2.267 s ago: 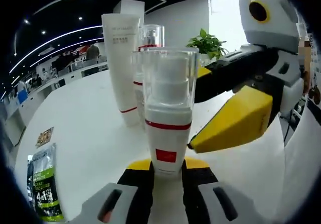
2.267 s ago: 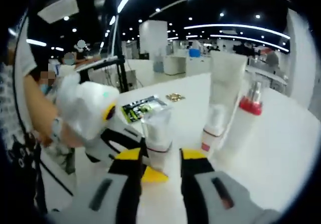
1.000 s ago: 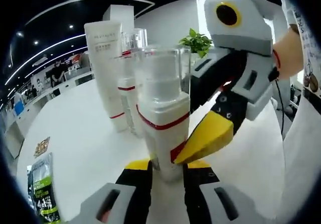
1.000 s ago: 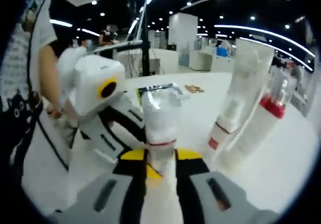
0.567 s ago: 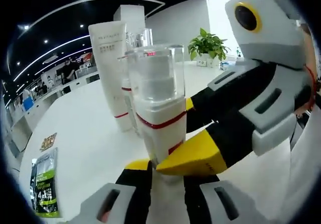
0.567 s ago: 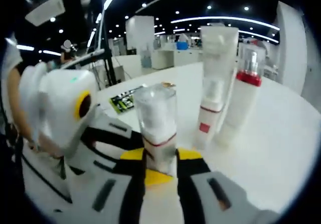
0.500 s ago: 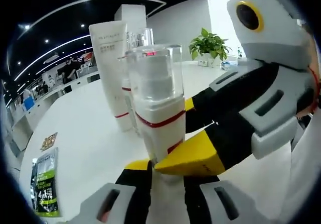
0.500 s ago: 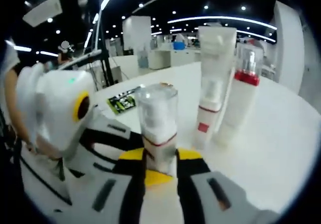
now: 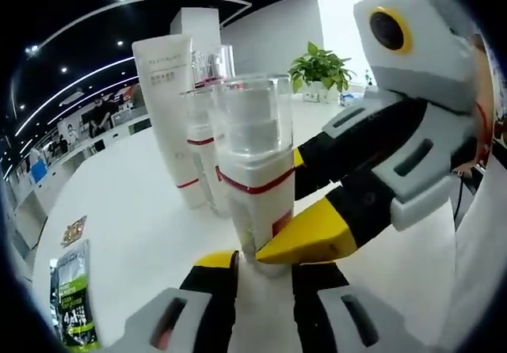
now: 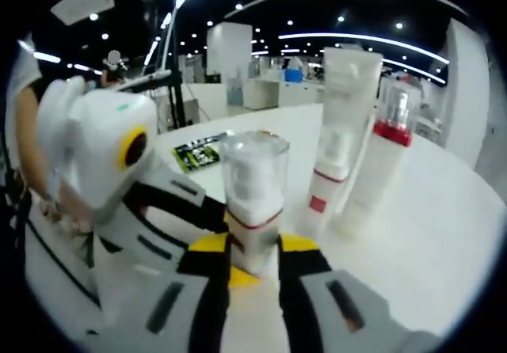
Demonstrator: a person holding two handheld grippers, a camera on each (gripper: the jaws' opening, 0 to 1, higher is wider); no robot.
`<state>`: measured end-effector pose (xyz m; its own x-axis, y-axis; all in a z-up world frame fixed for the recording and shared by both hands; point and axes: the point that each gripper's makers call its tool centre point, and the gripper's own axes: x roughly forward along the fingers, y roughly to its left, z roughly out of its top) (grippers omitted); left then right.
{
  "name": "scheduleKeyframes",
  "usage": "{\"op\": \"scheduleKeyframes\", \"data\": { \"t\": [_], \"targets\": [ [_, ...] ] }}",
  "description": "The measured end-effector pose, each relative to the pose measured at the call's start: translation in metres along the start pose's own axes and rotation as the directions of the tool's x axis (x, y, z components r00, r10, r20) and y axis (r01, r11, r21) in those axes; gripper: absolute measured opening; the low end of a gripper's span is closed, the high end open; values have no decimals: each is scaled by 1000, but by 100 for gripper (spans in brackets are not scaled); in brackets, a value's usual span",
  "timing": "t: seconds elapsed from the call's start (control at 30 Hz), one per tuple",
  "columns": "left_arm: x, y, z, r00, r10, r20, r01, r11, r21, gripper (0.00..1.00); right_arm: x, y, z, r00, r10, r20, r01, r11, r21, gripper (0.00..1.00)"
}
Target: Arrange the skincare products in the storage area until every visible bottle or jar stands upright without overlapping.
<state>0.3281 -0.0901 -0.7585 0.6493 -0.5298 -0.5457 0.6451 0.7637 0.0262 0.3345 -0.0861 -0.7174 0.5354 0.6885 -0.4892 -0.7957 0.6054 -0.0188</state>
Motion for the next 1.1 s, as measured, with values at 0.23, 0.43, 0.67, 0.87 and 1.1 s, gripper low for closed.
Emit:
{"op": "scheduleKeyframes", "data": {
  "t": [0.23, 0.43, 0.67, 0.87, 1.1],
  "targets": [
    [-3, 4, -2, 1000, -9, -3, 9, 1000, 0, 27, -6, -23, -4, 1000, -30, 5, 30, 999, 26, 20],
    [-4, 9, -3, 1000, -4, -7, 4, 1000, -18, 28, -11, -50, -7, 996, -86, 9, 86, 995, 48, 20],
    [-4, 7, -4, 1000, -8, -4, 8, 1000, -26, 27, -5, -69, -5, 995, -102, 12, 102, 994, 40, 20],
    [-5, 7, -5, 1000, -11, -7, 11, 1000, -26, 27, 2, -77, -2, 996, -88, 9, 88, 996, 14, 21],
    [-6, 7, -6, 1000, -18, -8, 18, 999, -36, 27, 5, -78, -4, 998, -69, -10, 70, 996, 50, 24]
  ]
}}
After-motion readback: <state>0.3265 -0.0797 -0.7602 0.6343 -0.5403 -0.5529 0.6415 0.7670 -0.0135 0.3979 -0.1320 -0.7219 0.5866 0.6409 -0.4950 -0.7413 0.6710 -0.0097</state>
